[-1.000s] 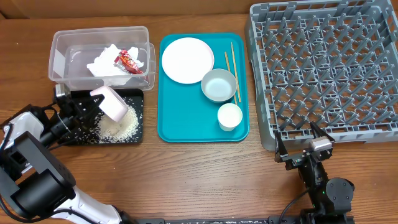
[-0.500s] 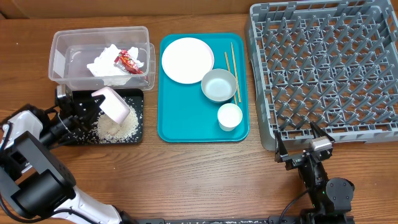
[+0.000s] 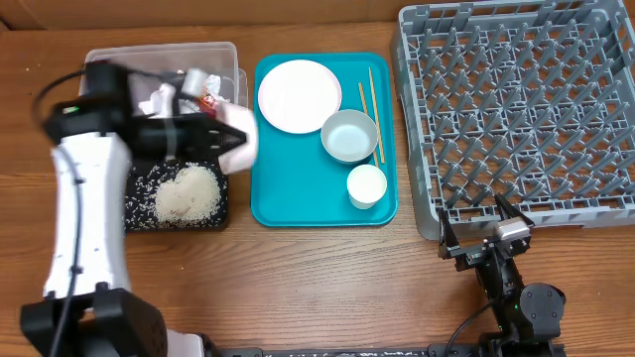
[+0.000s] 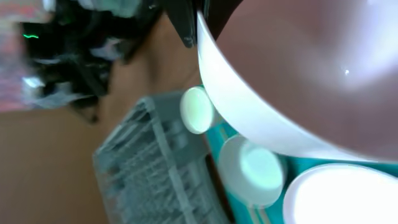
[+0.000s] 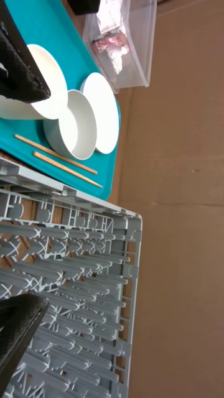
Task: Sort waste into correct bins and load items into the dishwasher
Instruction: 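Carry the emptied pink bowl back and set it on the teal tray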
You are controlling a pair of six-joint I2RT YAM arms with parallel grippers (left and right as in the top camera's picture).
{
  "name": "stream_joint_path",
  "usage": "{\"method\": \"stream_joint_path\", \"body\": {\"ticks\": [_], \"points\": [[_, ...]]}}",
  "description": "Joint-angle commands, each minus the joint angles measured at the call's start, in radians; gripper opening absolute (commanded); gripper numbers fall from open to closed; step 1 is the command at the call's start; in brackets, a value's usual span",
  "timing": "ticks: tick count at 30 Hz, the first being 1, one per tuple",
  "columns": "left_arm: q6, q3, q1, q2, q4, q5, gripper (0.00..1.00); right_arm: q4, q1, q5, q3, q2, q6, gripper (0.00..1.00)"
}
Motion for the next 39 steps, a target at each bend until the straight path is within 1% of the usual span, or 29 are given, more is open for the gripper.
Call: {"method": "stream_joint_path", "body": {"ticks": [1,4,7,12,15,21,25,31,33,34,35,37,38,39], "points": [[-0.235,0.014,-0.198,-0.008,0.055,-0.443,0.04,0.006,-0.003,-0.004,-0.011,-0.009,0.006,1.0],[-0.282,0.014,-0.304,-0.008,0.084,-0.572,0.04,0.006,-0.003,-0.004,-0.011,-0.009,0.007,1.0],[-0.314,0.014,-0.375,-0.008,0.107,-0.663,0.04,0.006,-0.003,-0.004,-0.011,-0.009,0.006,1.0],[-0.314,0.011,-0.452,0.008,0.132,-0.776,0.04,0.006,-0.003,-0.004,-0.011,-0.009,0.006,1.0],[-0.288,0.003,-0.496,0.053,0.152,-0.827,0.04,0.006,-0.003,-0.004,-0.011,-0.009,0.006,1.0],[-0.233,0.002,-0.56,0.202,0.16,-0.842,0.04,0.006,-0.003,-0.004,-0.011,-0.009,0.006,1.0],[-0.233,0.002,-0.578,0.297,0.158,-0.829,0.04,0.006,-0.003,-0.004,-0.011,-0.009,0.007,1.0],[-0.244,0.002,-0.578,0.392,0.159,-0.813,0.05,0.006,-0.003,-0.004,-0.011,-0.009,0.007,1.0],[-0.244,0.002,-0.579,0.409,0.161,-0.813,0.12,0.006,-0.003,-0.004,-0.011,-0.009,0.006,1.0],[-0.244,0.002,-0.578,0.414,0.163,-0.813,0.21,0.006,-0.003,-0.004,-0.011,-0.009,0.006,1.0],[-0.244,0.002,-0.578,0.417,0.167,-0.813,0.34,0.006,-0.003,-0.004,-0.011,-0.009,0.006,1.0],[-0.244,0.002,-0.579,0.416,0.181,-0.813,0.55,0.006,-0.003,-0.004,-0.011,-0.009,0.007,1.0],[-0.244,0.003,-0.579,0.416,0.186,-0.813,0.64,0.006,-0.003,-0.004,-0.011,-0.009,0.006,1.0],[-0.244,0.008,-0.578,0.416,0.188,-0.813,0.69,0.006,-0.003,-0.004,-0.011,-0.009,0.006,1.0]]}}
